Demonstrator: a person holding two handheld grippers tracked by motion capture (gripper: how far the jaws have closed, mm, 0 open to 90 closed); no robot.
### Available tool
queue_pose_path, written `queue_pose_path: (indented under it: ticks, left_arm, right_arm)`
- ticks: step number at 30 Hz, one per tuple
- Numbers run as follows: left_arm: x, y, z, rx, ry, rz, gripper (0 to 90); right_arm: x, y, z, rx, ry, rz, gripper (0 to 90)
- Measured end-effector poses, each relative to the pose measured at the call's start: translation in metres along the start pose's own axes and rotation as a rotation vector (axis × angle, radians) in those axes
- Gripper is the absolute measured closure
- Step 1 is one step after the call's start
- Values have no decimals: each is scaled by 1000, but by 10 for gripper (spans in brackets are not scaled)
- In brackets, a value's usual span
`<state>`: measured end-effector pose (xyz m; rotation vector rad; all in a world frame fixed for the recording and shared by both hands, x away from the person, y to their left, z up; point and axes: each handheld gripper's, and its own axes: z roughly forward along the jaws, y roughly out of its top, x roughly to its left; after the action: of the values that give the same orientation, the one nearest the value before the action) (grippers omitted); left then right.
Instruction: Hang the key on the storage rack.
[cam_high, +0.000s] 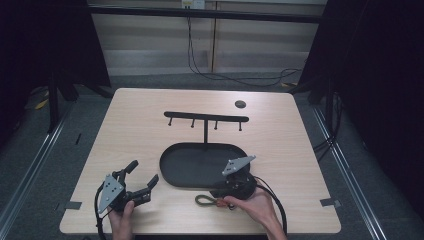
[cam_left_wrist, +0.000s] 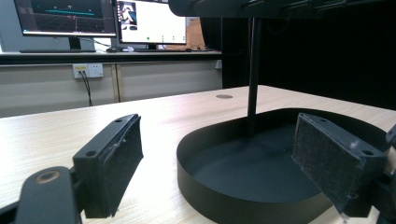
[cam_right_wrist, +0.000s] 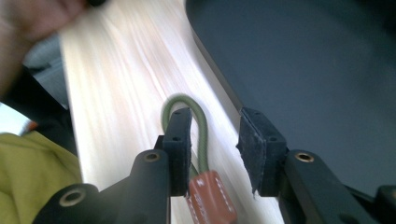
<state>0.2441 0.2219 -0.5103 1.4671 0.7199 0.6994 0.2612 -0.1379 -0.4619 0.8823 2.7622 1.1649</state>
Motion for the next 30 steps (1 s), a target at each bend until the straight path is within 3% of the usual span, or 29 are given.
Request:
queue_pose_path:
  ticks: [4, 10, 16, 26, 30]
  left_arm:
    - [0, 0, 0, 0, 0, 0, 157]
    - [0, 0, 0, 0, 0, 0, 157]
    - [0, 0, 0, -1, -4, -5, 157]
    - [0, 0, 0, -1, -5, -7, 157]
    - [0, 0, 0, -1, -4, -5, 157]
  right_arm:
    - [-1, 3, 6, 50, 27, 20, 674]
    - [-1, 11, 15, 153, 44, 2, 745]
    - [-1, 17, 22, 205, 53, -38, 789]
    - [1, 19, 31, 257, 67, -64, 788]
    - [3, 20, 38, 293, 43, -78, 801]
